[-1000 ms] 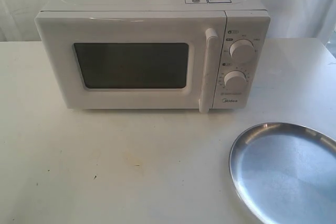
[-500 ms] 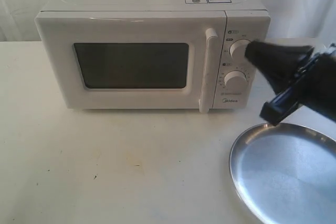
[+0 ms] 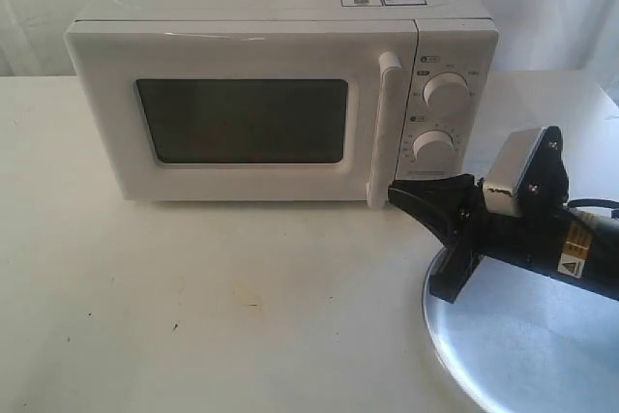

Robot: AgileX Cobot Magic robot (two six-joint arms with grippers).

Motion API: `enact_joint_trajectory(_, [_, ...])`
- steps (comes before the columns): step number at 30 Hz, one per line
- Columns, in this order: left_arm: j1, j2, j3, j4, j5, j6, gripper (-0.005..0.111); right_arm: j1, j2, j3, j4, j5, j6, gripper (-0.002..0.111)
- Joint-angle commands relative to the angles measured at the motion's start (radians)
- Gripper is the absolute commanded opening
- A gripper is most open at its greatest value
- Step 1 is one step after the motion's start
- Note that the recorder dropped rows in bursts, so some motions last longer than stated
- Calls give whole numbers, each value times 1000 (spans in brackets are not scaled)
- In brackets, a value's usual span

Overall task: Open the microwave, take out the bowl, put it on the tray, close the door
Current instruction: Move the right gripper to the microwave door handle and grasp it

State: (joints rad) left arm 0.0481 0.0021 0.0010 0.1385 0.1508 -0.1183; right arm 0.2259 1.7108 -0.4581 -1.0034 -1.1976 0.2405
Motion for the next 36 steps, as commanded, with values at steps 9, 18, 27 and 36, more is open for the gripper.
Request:
enact_joint_trajectory(9, [-1, -2, -1, -4, -2, -6, 0, -9, 7, -122, 1, 69, 98, 49])
enact_joint_trajectory(18, [-1, -2, -1, -4, -2, -6, 0, -9, 33, -209, -29, 203, 133, 49])
enact_joint_trajectory(27, [-1, -2, -1, -4, -2, -6, 0, -9, 144, -302, -23, 166, 157, 46])
enact_joint_trajectory(36, [-1, -2, -1, -4, -2, -6, 0, -5, 158, -351, -126, 88, 224, 46])
